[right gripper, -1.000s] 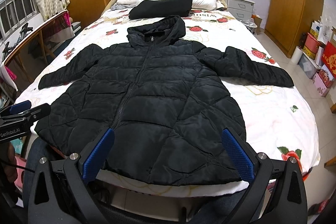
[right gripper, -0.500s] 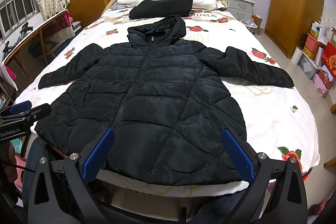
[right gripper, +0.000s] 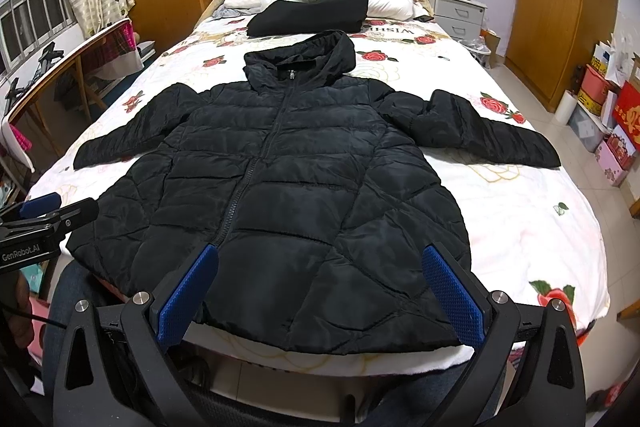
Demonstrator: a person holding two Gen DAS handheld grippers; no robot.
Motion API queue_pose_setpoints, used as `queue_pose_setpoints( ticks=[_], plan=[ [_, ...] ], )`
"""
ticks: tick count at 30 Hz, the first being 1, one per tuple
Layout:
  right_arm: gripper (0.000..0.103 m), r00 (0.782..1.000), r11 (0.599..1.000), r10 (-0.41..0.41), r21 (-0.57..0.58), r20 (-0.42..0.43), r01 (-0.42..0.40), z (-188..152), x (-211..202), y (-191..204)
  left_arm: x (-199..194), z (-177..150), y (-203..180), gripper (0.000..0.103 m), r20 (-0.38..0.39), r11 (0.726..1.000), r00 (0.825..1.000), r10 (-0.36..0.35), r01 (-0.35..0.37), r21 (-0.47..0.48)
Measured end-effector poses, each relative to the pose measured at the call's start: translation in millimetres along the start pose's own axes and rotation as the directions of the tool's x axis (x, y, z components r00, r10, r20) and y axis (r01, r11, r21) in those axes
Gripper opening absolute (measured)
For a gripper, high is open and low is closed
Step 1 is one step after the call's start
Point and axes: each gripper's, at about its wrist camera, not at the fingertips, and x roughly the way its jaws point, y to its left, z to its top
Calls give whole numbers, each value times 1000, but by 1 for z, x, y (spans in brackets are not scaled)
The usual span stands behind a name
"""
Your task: Fold large clothes
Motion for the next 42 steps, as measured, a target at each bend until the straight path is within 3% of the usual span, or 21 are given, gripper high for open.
queue_pose_setpoints(
  ticks=[30,42],
  plan=[
    [102,1000,1000,15,-23,0,-15,6,5,7,16,-3,5,95,-33,1000,999,-2,2,-2],
    [102,999,998,19,-61,-30,-21,19,33,15,46,11,34,95,-61,999,998,-18,15,-51]
  ],
)
